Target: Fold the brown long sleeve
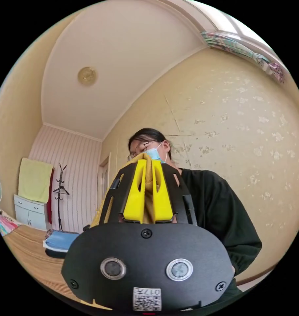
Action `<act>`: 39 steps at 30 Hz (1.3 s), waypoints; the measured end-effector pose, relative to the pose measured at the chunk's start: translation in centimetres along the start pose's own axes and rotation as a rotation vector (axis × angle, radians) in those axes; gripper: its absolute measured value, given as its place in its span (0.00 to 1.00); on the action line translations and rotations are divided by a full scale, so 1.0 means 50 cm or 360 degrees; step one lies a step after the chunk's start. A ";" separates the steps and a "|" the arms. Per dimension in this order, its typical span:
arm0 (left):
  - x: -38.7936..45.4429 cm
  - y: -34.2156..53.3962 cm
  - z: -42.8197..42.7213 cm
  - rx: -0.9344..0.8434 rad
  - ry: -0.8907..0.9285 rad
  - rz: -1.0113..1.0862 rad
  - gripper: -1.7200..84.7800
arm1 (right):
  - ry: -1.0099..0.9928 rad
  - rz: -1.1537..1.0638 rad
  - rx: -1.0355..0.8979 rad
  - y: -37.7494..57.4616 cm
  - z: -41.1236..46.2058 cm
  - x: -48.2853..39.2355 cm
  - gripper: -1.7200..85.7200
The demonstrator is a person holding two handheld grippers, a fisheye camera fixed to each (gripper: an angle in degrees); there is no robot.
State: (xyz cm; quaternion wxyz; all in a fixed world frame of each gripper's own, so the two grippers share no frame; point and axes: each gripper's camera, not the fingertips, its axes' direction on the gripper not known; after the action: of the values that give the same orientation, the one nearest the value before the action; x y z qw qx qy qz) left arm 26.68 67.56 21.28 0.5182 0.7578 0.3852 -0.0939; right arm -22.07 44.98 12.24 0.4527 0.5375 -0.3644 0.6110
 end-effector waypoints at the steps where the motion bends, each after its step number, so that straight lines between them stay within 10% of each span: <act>1: -0.003 -0.017 0.014 -0.0001 0.0089 0.0017 0.05 | -0.0008 -0.0021 0.0001 -0.005 0.010 -0.013 0.12; 11: -0.009 -0.054 0.035 0.0092 0.0138 -0.0090 0.04 | -0.0873 -0.0539 -0.0273 0.033 0.136 -0.189 0.19; 21: 0.029 -0.075 -0.028 0.0281 -0.0078 -0.0225 0.04 | -0.0575 -0.0498 -0.0620 0.091 0.215 -0.263 0.20; 29: 0.110 -0.168 -0.004 0.0063 -0.0137 -0.0102 0.04 | 0.0168 0.0029 0.0062 -0.008 0.021 -0.209 0.06; 39: 0.256 -0.247 0.018 -0.0324 -0.1218 -0.0184 0.04 | 0.0366 -0.0490 0.1107 -0.164 -0.371 -0.420 0.06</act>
State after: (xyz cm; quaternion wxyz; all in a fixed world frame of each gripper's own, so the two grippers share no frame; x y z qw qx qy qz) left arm 27.27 75.08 5.12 0.6906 0.5899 0.2137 -0.3599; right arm -20.10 61.53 -11.73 0.3679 0.6351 0.0022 0.6792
